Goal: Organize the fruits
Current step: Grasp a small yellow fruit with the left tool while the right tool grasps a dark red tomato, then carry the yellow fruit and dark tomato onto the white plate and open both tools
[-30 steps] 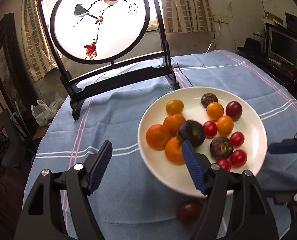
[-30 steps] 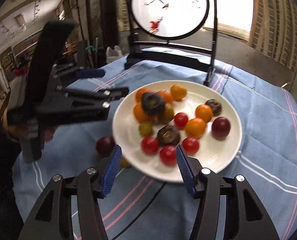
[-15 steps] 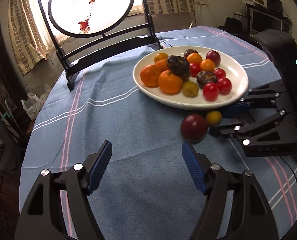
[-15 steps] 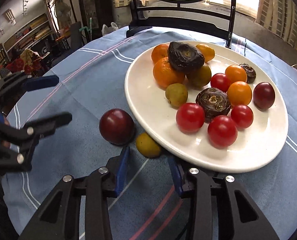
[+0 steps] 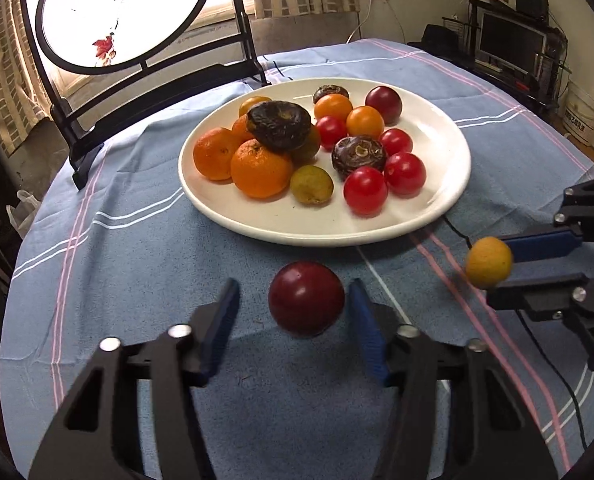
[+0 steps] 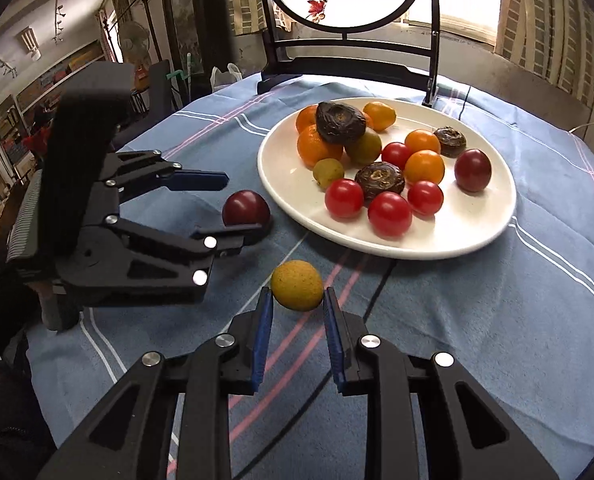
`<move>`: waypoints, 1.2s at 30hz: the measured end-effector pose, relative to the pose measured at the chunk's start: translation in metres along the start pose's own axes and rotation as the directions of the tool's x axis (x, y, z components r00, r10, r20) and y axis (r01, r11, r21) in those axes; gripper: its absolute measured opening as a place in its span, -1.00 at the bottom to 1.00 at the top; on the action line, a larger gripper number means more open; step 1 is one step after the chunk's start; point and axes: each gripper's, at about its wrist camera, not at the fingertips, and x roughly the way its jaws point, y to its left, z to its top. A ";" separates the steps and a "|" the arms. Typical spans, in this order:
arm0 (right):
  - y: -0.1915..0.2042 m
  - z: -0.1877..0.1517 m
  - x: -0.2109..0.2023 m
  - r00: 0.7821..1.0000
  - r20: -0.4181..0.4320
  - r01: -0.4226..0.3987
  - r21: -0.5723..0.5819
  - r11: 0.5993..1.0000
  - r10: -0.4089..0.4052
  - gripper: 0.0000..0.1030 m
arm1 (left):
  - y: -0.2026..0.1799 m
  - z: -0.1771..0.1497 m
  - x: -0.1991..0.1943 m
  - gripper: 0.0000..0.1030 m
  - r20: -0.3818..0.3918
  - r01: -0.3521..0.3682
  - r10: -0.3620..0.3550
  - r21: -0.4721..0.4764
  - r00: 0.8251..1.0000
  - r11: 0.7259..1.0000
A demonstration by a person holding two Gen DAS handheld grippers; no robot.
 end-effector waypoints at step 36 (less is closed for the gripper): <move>-0.076 0.118 -0.006 0.977 0.167 0.123 0.060 0.991 -0.132 -0.50 | -0.014 0.125 -0.001 -0.26 0.168 -0.179 0.182 -0.036 0.969 0.983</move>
